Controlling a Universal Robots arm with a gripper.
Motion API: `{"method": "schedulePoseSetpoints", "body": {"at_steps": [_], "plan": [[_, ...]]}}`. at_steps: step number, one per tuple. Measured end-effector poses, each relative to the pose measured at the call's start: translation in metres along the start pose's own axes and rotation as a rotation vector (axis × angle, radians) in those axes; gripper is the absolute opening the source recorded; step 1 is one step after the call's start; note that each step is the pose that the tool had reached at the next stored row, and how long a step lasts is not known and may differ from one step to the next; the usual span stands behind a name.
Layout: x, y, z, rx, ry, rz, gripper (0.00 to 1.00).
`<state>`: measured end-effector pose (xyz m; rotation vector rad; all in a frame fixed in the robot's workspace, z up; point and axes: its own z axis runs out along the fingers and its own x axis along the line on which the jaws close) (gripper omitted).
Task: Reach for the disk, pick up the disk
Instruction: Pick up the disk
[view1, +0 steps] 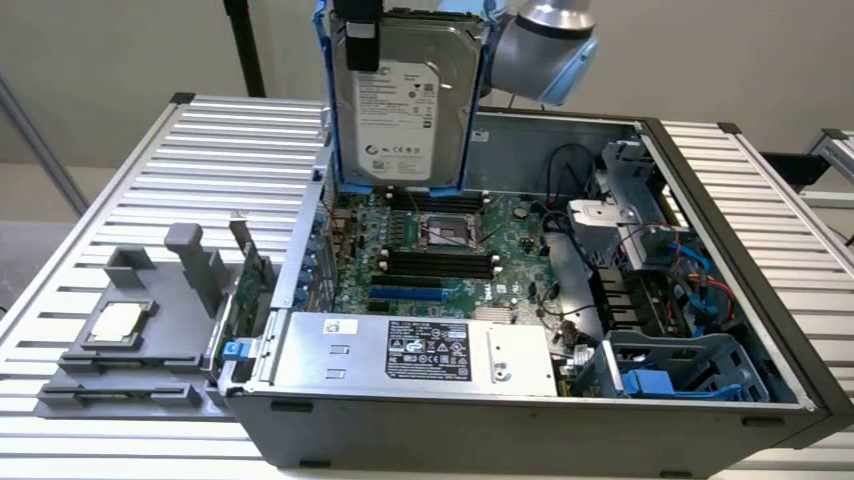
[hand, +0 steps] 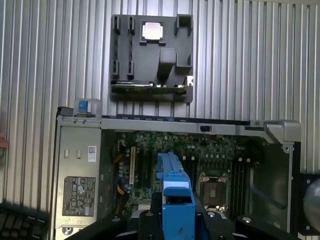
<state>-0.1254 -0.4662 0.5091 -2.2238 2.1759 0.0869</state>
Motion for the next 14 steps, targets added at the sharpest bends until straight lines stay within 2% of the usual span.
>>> {"method": "schedulePoseSetpoints", "body": {"at_steps": [14], "plan": [[0.027, -0.0619, 0.0055, 0.0007, 0.0, 0.0, 0.33]]}}
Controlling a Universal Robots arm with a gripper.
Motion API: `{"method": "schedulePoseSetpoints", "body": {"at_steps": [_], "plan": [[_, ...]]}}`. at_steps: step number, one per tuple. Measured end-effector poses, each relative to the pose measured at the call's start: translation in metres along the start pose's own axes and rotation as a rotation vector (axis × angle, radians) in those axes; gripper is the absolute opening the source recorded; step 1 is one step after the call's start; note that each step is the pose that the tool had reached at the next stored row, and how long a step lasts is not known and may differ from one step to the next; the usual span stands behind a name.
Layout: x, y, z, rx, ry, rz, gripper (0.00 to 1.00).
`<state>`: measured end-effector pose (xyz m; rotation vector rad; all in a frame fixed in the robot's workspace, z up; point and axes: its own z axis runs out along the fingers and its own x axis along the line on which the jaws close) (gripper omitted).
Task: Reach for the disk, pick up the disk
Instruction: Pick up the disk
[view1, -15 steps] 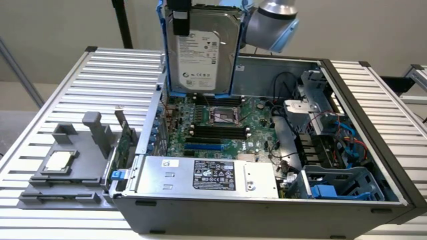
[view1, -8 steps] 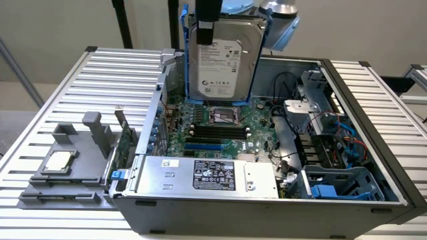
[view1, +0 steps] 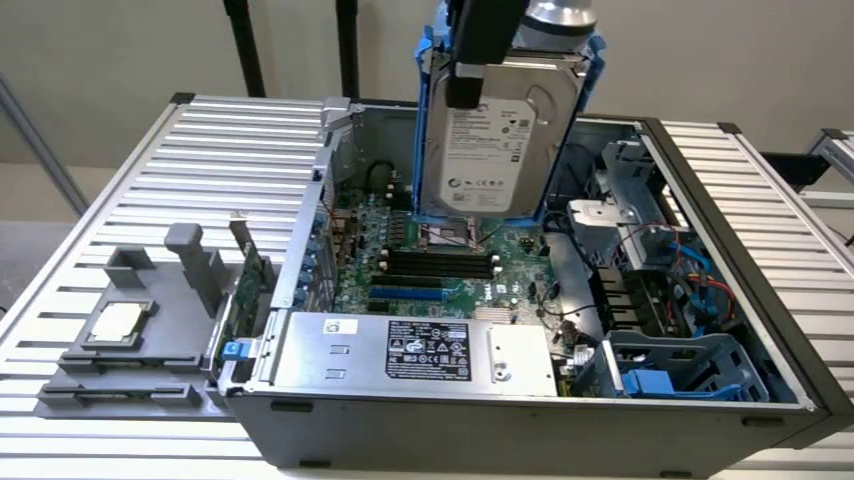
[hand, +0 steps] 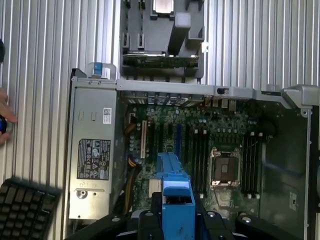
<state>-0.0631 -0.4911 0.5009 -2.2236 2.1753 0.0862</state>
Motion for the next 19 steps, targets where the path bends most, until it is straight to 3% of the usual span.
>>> {"method": "schedulePoseSetpoints", "body": {"at_steps": [19], "plan": [[0.033, -0.0857, -0.0034, 0.0002, -0.0051, 0.0, 0.33]]}}
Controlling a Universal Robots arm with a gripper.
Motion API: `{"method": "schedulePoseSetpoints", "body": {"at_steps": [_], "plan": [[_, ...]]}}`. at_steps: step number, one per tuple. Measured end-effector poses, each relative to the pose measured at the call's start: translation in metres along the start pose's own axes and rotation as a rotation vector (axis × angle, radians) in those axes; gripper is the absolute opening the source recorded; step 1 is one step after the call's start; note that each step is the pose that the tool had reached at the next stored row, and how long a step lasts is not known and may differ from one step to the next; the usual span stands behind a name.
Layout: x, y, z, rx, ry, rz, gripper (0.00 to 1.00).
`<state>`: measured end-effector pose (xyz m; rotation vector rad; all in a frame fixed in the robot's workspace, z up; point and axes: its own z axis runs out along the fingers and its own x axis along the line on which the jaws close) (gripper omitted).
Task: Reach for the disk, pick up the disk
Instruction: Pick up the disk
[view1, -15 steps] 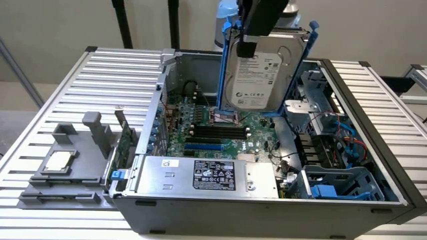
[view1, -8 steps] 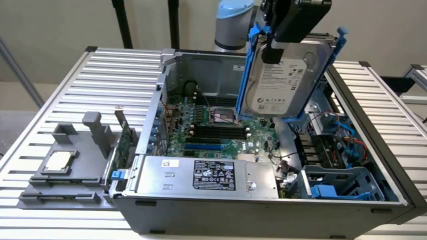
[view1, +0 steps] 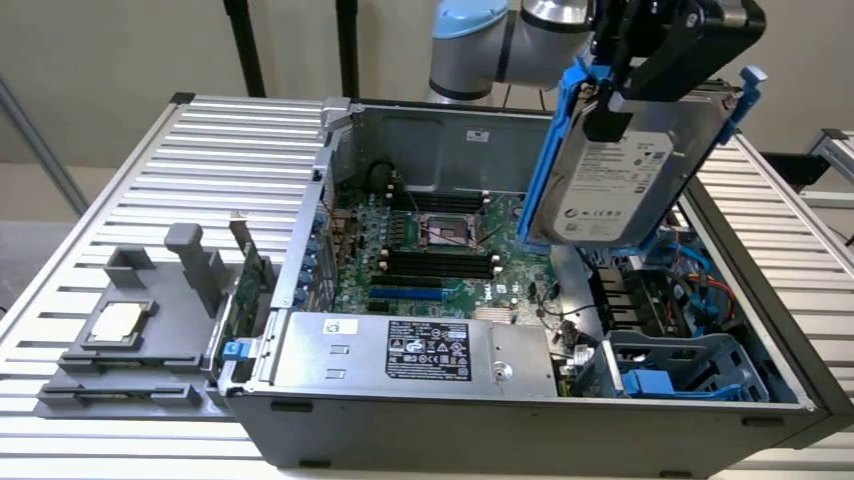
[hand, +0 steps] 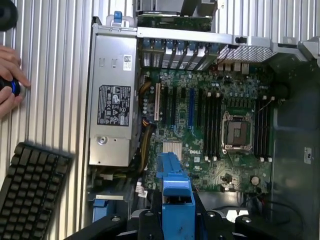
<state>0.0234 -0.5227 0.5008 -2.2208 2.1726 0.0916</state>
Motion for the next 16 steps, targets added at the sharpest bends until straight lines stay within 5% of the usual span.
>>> {"method": "schedulePoseSetpoints", "body": {"at_steps": [10, 16], "plan": [[0.02, -0.0425, -0.0021, 0.0, -0.0018, 0.0, 0.33], [0.036, -0.056, -0.0048, -0.0003, -0.0019, 0.0, 0.33]]}}
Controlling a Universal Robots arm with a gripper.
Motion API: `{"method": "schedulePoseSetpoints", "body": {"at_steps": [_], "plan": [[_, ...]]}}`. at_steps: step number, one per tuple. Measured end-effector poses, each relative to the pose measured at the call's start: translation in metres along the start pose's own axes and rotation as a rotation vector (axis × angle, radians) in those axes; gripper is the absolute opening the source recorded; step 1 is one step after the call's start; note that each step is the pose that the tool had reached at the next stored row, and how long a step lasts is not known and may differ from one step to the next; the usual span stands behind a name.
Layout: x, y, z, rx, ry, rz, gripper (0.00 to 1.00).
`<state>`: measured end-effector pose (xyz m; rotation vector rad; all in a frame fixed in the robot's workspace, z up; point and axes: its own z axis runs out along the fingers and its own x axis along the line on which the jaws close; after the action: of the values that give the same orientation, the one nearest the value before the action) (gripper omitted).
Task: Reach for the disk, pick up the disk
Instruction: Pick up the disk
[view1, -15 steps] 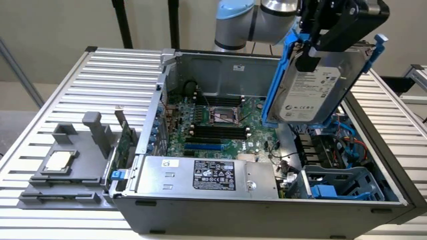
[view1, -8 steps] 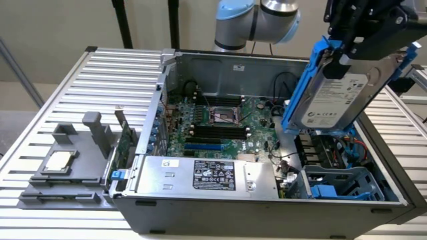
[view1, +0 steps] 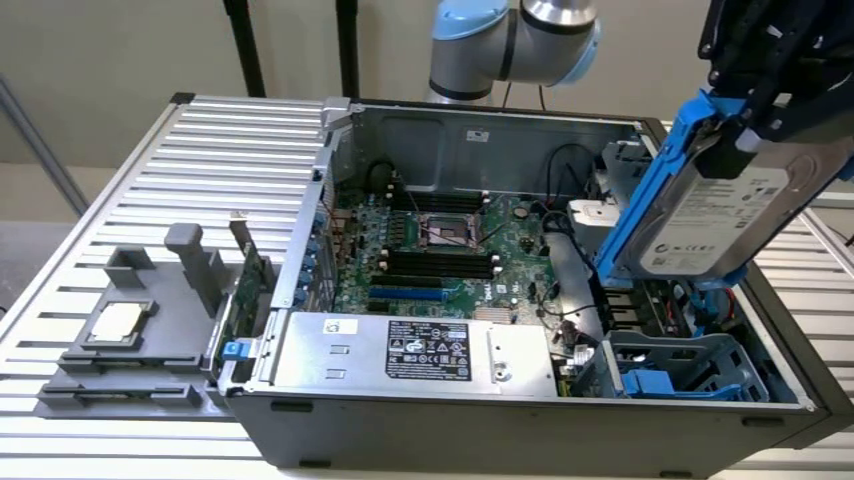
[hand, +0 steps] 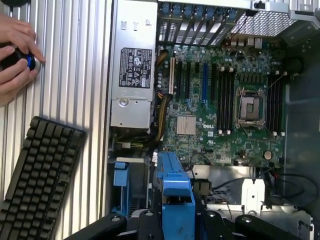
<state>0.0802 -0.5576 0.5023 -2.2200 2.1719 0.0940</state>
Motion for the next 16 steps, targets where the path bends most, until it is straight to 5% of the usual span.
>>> {"method": "schedulePoseSetpoints", "body": {"at_steps": [9, 16], "plan": [[0.027, -0.0087, -0.0029, -0.0007, -0.0035, 0.0, 0.33], [0.046, -0.0143, -0.0018, -0.0006, -0.022, 0.0, 0.33]]}}
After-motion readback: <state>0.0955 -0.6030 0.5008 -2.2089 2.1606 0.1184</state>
